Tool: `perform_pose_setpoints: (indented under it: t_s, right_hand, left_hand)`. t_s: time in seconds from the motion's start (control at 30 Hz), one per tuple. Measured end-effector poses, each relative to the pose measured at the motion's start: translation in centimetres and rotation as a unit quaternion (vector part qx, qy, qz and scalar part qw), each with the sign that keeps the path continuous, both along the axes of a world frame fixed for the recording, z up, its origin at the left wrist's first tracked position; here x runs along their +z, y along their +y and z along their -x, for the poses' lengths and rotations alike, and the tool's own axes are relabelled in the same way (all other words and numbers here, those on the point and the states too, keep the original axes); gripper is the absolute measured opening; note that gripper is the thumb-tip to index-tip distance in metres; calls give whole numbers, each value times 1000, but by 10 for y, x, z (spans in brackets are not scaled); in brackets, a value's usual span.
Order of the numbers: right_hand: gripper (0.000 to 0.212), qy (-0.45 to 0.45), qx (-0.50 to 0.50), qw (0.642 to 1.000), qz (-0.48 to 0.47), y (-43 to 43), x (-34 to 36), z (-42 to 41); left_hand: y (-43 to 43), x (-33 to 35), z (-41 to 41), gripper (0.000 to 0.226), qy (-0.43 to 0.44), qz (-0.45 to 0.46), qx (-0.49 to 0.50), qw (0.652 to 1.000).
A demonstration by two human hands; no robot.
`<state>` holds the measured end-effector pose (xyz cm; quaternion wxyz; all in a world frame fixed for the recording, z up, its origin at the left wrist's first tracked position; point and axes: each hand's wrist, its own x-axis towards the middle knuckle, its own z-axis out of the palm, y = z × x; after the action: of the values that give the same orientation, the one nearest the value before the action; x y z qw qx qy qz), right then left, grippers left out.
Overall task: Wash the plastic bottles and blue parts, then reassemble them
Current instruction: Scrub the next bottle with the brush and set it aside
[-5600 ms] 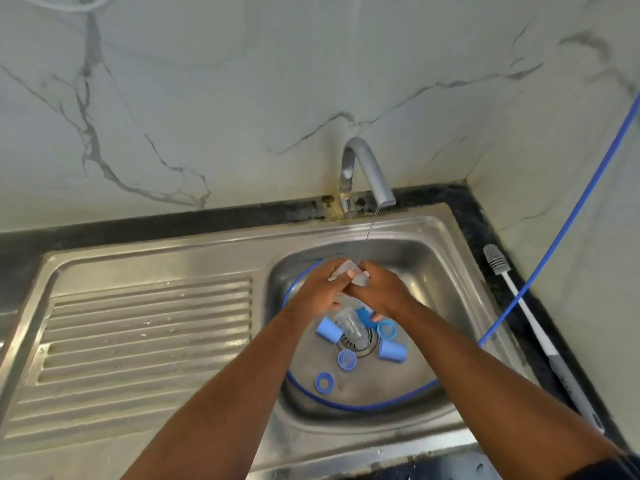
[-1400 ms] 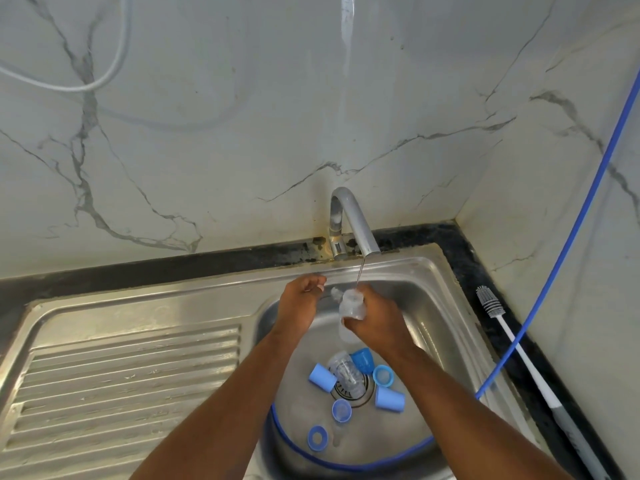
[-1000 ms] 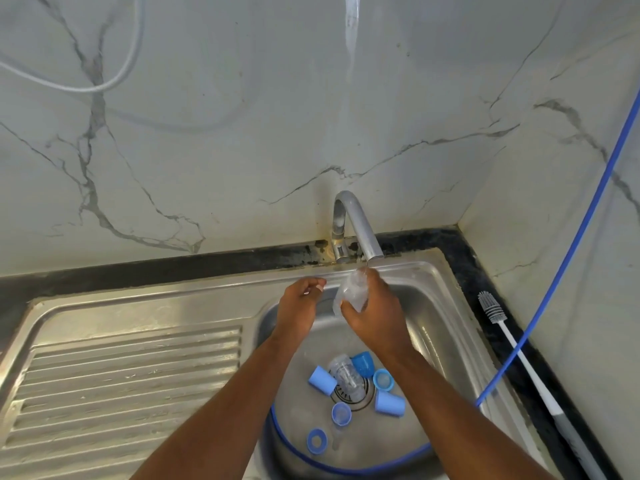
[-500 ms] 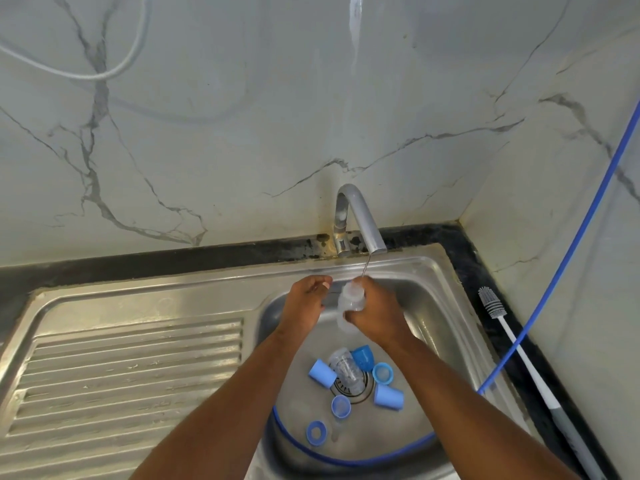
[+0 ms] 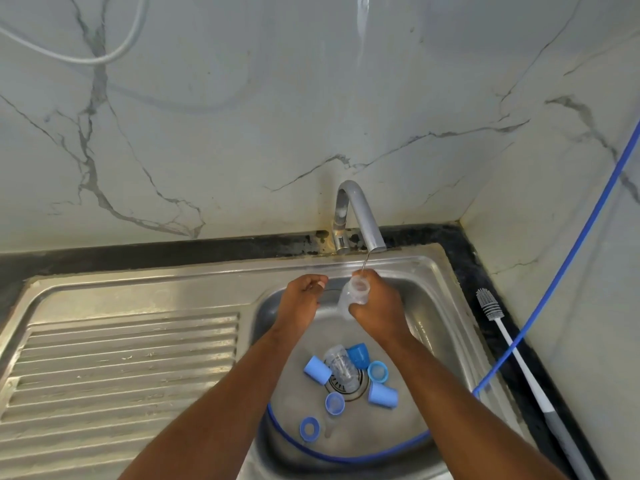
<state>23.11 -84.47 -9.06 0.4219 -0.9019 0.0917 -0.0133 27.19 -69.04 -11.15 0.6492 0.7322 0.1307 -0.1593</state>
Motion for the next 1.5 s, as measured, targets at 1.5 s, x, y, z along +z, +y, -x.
perform_pose_setpoints:
  t_s: [1.5]
  right_hand:
    - [33,190,-104,902,-374,-31,8,7]
  left_hand:
    - [-24,-5,5,35,101,382,12,918]
